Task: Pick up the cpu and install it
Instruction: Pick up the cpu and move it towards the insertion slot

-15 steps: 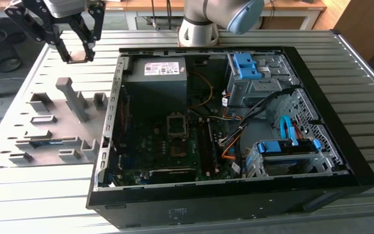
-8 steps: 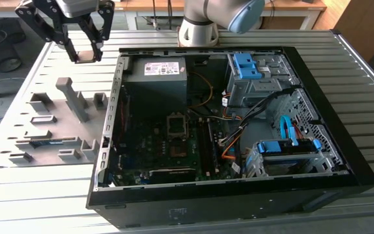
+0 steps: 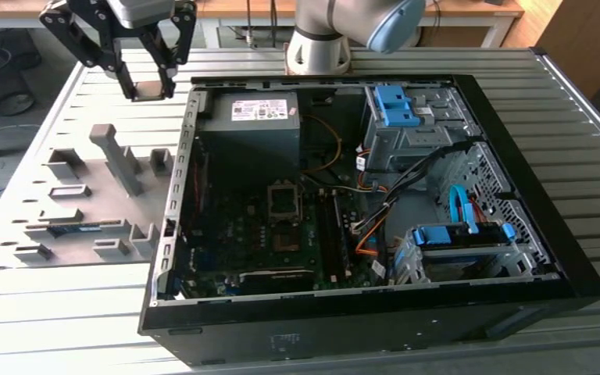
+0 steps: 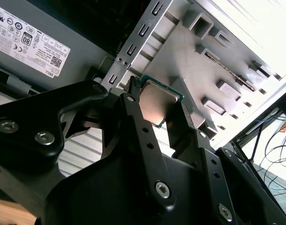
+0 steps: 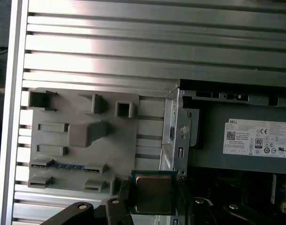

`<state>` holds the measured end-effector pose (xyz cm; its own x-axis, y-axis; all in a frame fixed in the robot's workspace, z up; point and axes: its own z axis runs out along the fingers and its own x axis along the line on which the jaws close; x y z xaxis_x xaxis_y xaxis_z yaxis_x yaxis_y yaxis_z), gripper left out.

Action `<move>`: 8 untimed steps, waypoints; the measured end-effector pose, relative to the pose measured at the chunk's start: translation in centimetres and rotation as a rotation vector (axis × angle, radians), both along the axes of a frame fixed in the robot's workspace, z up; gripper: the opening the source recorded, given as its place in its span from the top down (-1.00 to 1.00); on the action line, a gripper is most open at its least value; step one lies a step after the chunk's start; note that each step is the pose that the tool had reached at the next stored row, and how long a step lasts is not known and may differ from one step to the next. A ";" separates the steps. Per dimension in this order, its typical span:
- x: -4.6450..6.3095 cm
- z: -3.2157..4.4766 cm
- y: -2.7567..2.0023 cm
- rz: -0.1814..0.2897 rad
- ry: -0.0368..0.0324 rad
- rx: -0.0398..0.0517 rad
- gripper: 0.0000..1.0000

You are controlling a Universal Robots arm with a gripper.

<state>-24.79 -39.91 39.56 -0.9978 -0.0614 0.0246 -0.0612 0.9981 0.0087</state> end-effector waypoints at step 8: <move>1.4 0.00 0.00 0.000 0.0001 -0.0001 0.06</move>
